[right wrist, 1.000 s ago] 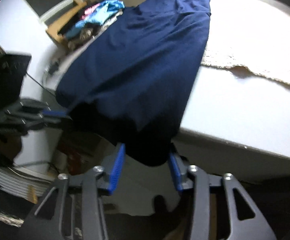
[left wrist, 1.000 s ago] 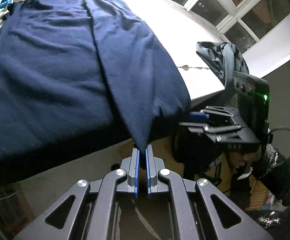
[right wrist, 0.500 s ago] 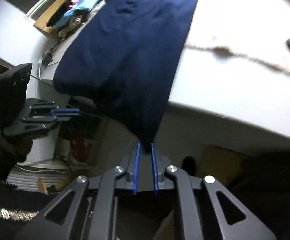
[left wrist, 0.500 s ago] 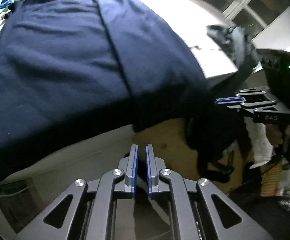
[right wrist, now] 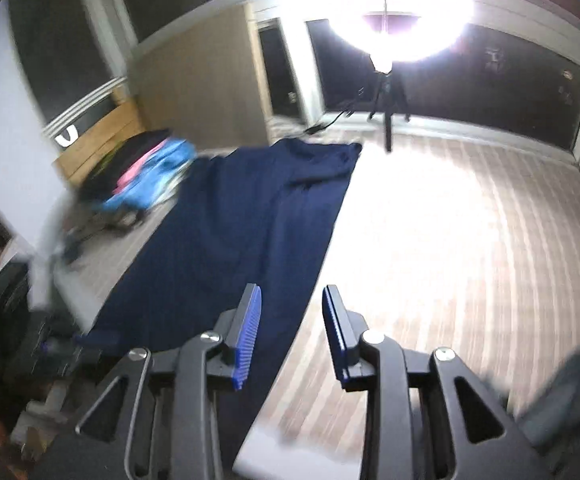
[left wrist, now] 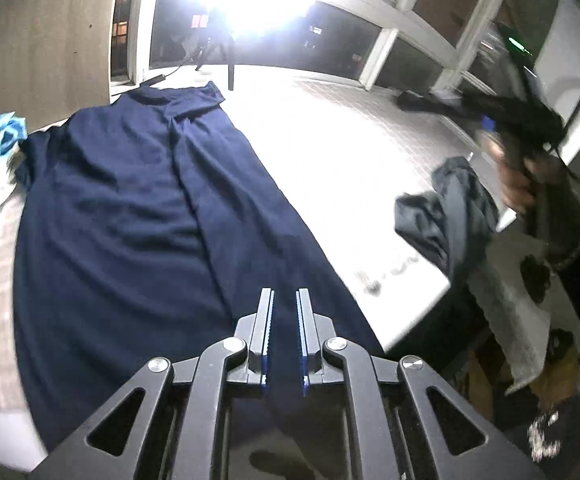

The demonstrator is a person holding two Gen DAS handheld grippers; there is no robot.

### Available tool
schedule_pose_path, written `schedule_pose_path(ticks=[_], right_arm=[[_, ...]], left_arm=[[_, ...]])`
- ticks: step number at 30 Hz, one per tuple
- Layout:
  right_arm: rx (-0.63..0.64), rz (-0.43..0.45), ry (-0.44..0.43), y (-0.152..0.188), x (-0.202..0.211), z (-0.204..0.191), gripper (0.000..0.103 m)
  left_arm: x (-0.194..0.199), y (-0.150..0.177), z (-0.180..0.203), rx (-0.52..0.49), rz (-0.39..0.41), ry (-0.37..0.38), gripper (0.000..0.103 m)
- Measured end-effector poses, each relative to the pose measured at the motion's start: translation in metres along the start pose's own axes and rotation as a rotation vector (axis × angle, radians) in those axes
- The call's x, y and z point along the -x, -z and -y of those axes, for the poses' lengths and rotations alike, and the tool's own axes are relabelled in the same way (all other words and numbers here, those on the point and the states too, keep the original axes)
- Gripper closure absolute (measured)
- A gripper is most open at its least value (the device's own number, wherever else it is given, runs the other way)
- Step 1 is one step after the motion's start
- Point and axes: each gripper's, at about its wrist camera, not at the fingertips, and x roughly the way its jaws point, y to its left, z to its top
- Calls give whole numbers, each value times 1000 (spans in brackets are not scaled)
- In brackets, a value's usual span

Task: Fold clothes

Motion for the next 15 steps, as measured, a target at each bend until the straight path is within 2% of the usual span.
schedule_pose_path(ticks=[3,6,10,13,15], right_arm=[[0,14,29,-55,-49,23,71],[-10,-26,21,-95,-122,41,74],[25,-92,42,-123,-187,62,88],[92,-136,73,-137,-228,67,91],[131,-154,80,-144,-246,68,91]], left_arm=[[-37,-23,-8,2,-33,-11,94],[-72,-50,-18,18,-65,-10,94],[-106,-91,-44,30,-88,-31,94],[-125,-111,-68,84,-90,-16,94],[-138,-114,-76,100,-109,-9,94]])
